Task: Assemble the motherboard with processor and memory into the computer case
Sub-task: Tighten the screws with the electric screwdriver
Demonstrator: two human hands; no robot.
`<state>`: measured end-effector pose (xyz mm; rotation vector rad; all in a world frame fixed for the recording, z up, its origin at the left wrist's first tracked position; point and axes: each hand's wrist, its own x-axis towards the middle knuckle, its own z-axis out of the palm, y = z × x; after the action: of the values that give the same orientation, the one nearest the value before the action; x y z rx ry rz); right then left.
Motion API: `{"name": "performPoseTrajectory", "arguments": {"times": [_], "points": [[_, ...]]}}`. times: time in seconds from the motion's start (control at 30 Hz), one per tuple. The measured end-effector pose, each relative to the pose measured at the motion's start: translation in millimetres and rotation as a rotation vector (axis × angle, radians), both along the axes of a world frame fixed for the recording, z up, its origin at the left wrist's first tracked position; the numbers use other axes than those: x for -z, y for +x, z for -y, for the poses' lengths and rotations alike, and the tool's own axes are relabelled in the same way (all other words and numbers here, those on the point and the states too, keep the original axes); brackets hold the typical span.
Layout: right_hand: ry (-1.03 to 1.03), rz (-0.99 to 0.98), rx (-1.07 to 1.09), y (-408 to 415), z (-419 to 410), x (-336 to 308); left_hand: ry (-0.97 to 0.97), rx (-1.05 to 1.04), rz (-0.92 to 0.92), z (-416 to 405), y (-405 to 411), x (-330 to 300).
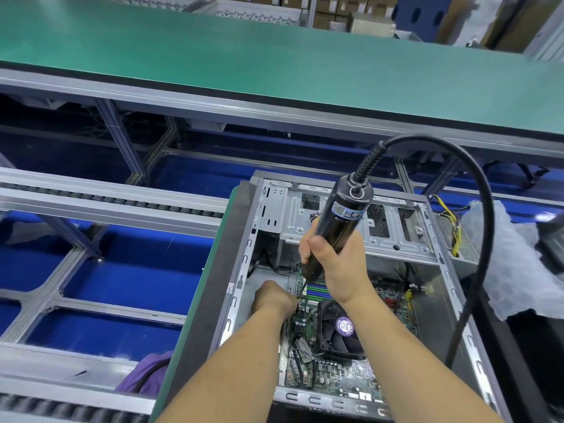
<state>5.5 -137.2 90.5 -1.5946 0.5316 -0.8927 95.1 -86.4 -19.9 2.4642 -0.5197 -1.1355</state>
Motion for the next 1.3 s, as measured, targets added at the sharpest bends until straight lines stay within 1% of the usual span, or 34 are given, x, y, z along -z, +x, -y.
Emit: {"name": "performPoseTrajectory", "arguments": {"times": [0.3,0.6,0.77,0.9,1.0,1.3], "points": [[-0.033,-0.041,-0.022,3,-6,-3,-0.023,-0.013,-0.017,-3,-1,-1],[-0.024,-0.032,-0.014,3,-6,-2,-0.017,-0.006,-0.013,-2,0,0],[0.020,-0.001,-0.009,0,-4,-4,-0.008,-0.001,-0.010,-1,1,2],[-0.023,-0.025,-0.013,-3,-5,-4,-0.016,0.001,-0.004,-2,1,4],[-0.041,-0.046,0.008,-6,-5,-3,-0.012,0.001,-0.009,-2,2,5],[0.005,0.016,0.118,-16,-5,-3,0.050,0.063,0.008,0,5,5]]}}
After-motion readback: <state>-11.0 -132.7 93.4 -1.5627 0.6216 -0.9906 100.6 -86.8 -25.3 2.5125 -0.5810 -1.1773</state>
